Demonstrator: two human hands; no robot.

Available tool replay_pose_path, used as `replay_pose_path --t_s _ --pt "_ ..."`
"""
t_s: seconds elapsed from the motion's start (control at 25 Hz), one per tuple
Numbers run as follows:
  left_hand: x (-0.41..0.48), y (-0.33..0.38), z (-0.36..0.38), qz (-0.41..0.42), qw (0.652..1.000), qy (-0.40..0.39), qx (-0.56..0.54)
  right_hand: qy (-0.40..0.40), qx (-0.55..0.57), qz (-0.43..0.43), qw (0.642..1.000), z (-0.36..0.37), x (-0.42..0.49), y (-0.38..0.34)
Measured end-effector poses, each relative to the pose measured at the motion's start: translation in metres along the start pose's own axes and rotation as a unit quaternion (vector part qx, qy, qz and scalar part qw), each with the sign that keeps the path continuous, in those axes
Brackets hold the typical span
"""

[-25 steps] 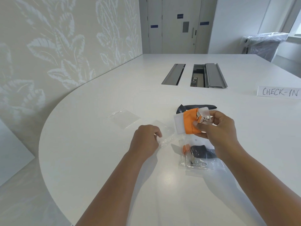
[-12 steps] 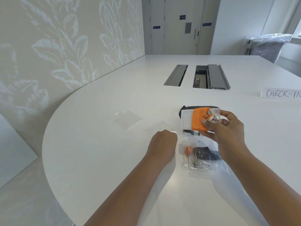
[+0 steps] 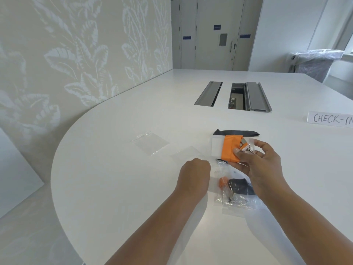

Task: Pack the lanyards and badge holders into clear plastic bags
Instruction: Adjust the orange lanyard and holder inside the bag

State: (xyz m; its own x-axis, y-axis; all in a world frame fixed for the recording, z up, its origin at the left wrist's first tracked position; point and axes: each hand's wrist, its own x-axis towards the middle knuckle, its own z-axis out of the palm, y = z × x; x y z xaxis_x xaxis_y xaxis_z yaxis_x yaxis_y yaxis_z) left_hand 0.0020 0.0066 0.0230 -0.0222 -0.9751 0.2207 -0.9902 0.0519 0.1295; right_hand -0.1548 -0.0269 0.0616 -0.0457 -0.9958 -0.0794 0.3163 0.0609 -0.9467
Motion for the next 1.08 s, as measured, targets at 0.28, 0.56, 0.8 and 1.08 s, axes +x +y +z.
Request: replay_pose_path --t_s 0.28,0.56,0.8,1.08 --pt "0.008 -0.018 0.008 -0.132 0.927 0.202 -0.286 -0.045 0.052 0.021 0.997 0.001 -0.002 -0.004" --pt "0.005 -0.023 0.002 -0.193 0.865 0.227 -0.404 -0.072 -0.089 -0.048 0.992 0.007 -0.008 0.002" --pt "0.009 -0.021 0.001 -0.222 0.840 0.205 -0.450 -0.033 -0.339 -0.161 0.926 0.011 -0.021 0.006" --pt "0.009 -0.025 -0.006 -0.268 0.746 0.209 -0.572 -0.018 -0.400 -0.156 0.903 0.011 -0.023 0.002"
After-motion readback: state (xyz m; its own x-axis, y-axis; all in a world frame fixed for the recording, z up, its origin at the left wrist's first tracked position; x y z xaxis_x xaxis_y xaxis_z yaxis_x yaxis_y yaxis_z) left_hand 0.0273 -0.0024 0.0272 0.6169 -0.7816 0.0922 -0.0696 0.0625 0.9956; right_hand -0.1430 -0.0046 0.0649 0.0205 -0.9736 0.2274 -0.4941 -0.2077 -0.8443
